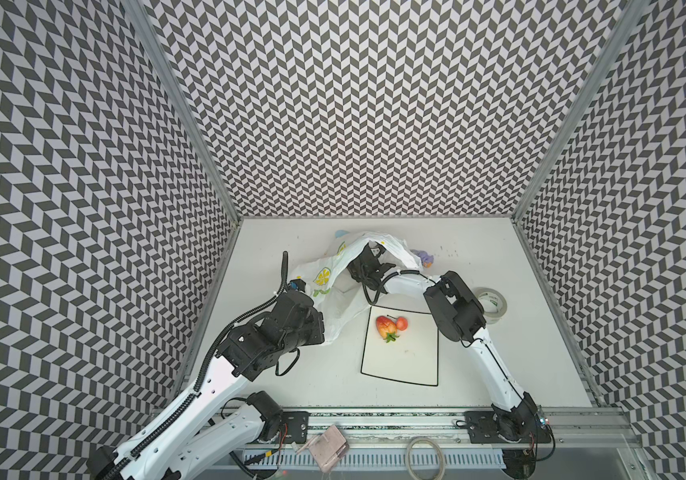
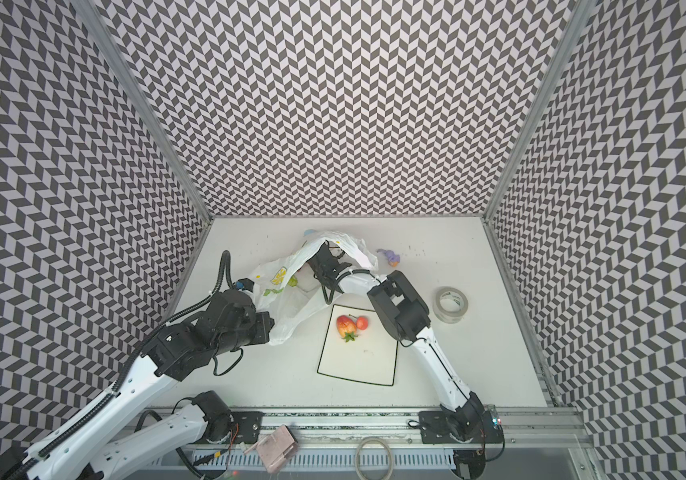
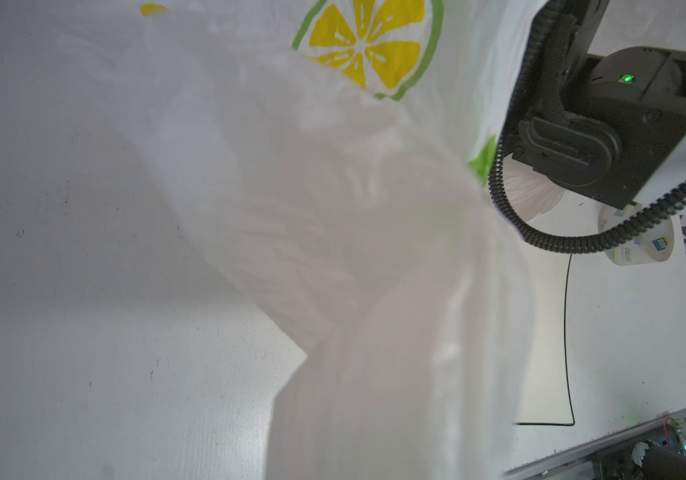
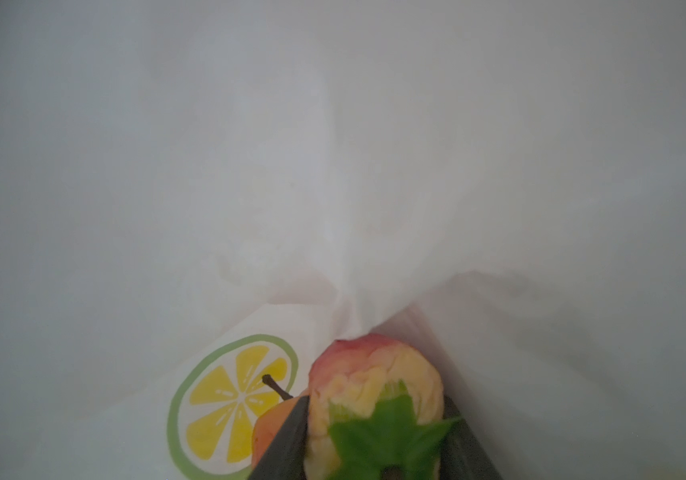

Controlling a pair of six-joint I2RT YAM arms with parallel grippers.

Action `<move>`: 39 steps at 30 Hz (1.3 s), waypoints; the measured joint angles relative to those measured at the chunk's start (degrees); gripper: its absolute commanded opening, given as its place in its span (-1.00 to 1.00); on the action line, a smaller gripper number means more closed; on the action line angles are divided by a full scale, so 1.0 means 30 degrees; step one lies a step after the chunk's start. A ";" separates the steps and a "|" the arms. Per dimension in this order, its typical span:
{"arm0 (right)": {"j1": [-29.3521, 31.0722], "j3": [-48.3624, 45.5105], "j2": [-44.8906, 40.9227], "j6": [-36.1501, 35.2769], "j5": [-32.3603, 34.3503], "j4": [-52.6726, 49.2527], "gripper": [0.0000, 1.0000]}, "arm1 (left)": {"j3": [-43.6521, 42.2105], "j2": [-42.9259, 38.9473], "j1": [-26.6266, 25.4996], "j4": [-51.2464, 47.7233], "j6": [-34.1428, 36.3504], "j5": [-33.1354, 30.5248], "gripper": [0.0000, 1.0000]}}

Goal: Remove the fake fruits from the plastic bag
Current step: 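Lift the red-yellow apple out of the bag and carry it over the board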

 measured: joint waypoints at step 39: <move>0.0780 -1.4302 -1.7770 -1.4528 -1.2007 -0.2127 -0.24 | 0.0481 0.0226 0.0000 0.0787 0.0029 -0.0707 -1.00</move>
